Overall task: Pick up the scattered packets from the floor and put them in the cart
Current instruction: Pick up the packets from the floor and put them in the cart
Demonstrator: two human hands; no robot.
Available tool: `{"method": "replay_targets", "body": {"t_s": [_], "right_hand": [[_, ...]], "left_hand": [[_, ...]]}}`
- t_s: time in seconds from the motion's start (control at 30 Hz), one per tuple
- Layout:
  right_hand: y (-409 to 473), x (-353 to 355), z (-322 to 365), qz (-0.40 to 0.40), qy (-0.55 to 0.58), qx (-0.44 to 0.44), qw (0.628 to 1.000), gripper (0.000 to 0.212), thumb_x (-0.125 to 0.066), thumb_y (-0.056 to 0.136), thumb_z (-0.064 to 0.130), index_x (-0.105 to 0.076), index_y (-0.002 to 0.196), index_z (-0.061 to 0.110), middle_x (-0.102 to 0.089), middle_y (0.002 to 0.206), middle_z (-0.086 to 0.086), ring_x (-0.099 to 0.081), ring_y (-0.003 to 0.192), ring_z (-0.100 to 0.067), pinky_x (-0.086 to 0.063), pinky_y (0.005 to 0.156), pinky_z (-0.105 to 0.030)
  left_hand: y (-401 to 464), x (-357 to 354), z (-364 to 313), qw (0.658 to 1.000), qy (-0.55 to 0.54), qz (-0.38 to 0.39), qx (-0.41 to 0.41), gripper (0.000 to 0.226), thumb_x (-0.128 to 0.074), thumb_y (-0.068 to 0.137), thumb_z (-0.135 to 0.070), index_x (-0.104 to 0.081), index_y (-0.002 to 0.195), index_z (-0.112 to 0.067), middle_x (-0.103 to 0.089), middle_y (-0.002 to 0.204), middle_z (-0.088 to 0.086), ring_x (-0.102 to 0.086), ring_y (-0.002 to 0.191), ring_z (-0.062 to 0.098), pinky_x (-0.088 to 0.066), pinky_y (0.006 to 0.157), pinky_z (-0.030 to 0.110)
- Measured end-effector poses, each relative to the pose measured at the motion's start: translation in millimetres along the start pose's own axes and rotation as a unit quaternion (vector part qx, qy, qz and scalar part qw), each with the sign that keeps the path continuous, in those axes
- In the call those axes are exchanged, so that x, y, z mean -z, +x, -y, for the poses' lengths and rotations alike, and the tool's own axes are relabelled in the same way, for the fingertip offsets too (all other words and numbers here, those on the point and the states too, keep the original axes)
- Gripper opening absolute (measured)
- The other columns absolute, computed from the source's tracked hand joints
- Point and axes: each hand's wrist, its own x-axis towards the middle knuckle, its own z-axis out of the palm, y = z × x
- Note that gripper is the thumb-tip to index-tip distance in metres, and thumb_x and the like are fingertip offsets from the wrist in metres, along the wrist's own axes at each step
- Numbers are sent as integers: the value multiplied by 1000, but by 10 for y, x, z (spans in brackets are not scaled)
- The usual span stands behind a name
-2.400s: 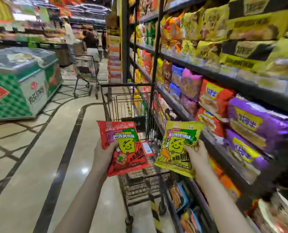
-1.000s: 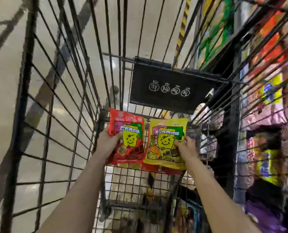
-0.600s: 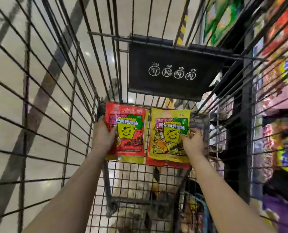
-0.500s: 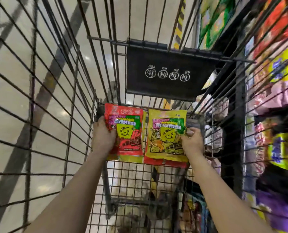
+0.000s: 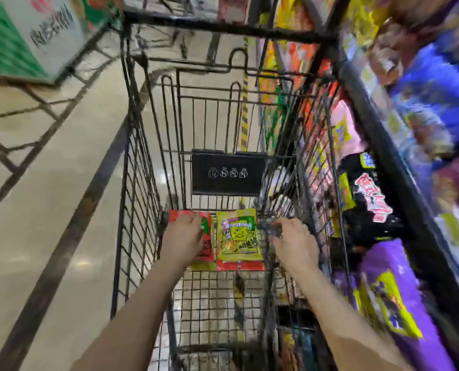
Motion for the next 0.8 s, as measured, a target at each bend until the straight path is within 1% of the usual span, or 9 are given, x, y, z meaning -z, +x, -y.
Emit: {"method": "replay_targets", "body": {"t_s": [0.1,0.23,0.3,0.4,0.47,0.53,0.63,0.73,0.8], "right_hand": [[-469,414,-16,-25,-16,-3,1000,37,-52,90,24,-49,127,18,-53,125,-5,-50,116,-25,-43,91,-34],[-1130,906,-55,-56,-29,11,998,36,-66,81,24,-60,115,14,-60,109,-10,-59,102,-33,-50,76,-39],[-1414,1091,-122,-88,-43,3,995,36,-77,68,20,-66,101,11,-63,94,-12,-64,86,-35,-53,64,-41],[-1885,1410,-157,-75,-48,-19,996,39,-52,89,25,-50,127,18,-55,122,-8,-54,114,-30,-46,90,-39],[-2186,1529,-219,-95,-61,-36,993,43,-47,91,30,-44,133,20,-50,128,-5,-50,119,-27,-43,91,-36],[-2503,1640,-225,-129,-56,-67,988,40,-62,82,28,-56,121,16,-57,113,-8,-59,104,-31,-50,77,-38],[-2913,1652,-307,-158,-42,-129,978,38,-82,56,21,-69,91,13,-63,79,-9,-66,70,-31,-53,49,-37],[-3426,1711,-197,-160,7,-192,968,38,-63,78,22,-59,115,12,-60,113,-12,-59,108,-32,-50,86,-41],[-3819,1684,-104,-192,19,-237,952,45,-55,86,25,-49,129,15,-50,134,-9,-48,124,-29,-42,98,-38]], "left_hand": [[-372,388,-157,996,23,-32,-79,34,-79,66,-9,-68,97,0,-71,90,19,-69,82,36,-56,70,44],[-849,840,-473,995,19,-23,-93,37,-54,91,-23,-52,125,-9,-59,122,11,-57,112,28,-47,93,38],[-1039,1078,-595,993,27,-21,-114,36,-50,92,-27,-50,125,-11,-56,124,10,-55,111,27,-47,92,37],[-1234,1407,-784,981,52,-56,-177,37,-67,80,-20,-60,113,-6,-64,110,14,-64,96,31,-55,77,35],[-1341,1552,-954,973,51,-66,-215,37,-67,80,-17,-60,114,-3,-63,112,18,-64,98,32,-55,78,35],[-1441,1656,-1128,966,78,-43,-241,37,-51,91,-21,-50,126,-8,-54,126,14,-54,113,29,-47,90,36],[-1541,1731,-1370,937,83,-72,-332,33,-55,88,-21,-54,120,-12,-58,115,9,-58,104,28,-50,82,36],[-1716,1799,-1571,869,79,-127,-471,23,-70,60,-23,-63,79,-13,-59,68,3,-63,57,24,-50,42,32],[-1926,1856,-1683,840,79,-159,-512,18,-61,60,-28,-62,73,-15,-56,62,1,-60,51,23,-46,40,29]]}}
